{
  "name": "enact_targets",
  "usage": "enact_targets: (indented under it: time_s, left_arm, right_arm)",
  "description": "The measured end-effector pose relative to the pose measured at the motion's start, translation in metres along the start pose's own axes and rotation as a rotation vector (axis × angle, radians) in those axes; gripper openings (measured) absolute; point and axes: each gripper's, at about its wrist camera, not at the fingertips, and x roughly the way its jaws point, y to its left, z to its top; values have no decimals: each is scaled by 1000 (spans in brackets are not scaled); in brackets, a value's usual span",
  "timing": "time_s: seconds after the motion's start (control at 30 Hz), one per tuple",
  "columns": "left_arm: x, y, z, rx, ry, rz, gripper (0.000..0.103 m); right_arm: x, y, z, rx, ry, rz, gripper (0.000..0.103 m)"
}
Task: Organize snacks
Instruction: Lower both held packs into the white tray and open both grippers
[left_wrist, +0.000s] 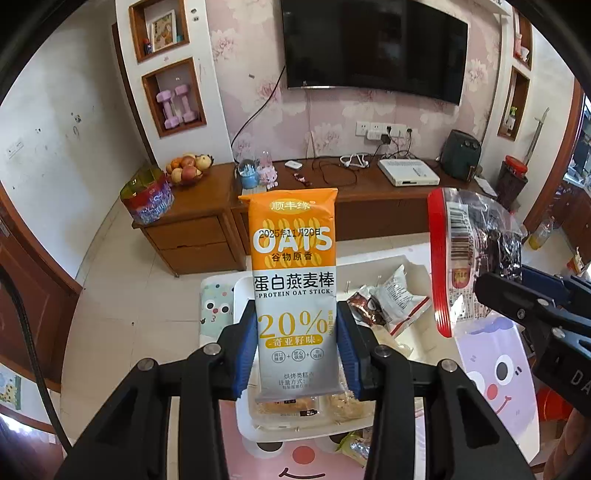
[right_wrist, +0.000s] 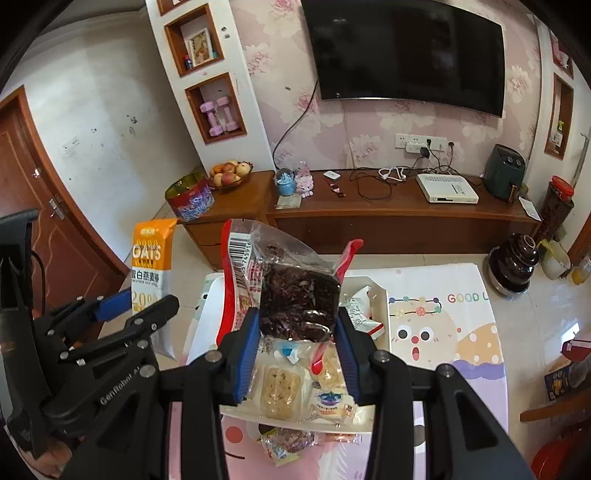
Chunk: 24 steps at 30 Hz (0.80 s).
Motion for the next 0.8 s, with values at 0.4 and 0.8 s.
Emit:
enact_targets:
  time_s: [0.4, 0.8]
  left_arm:
    - [33, 1, -12, -6, 73, 24, 39]
    - [41, -2, -29, 36, 112, 87, 93]
  right_arm:
    - [26, 13, -5, -12, 63, -5, 41]
    - [37, 12, -15, -8, 115, 4, 48]
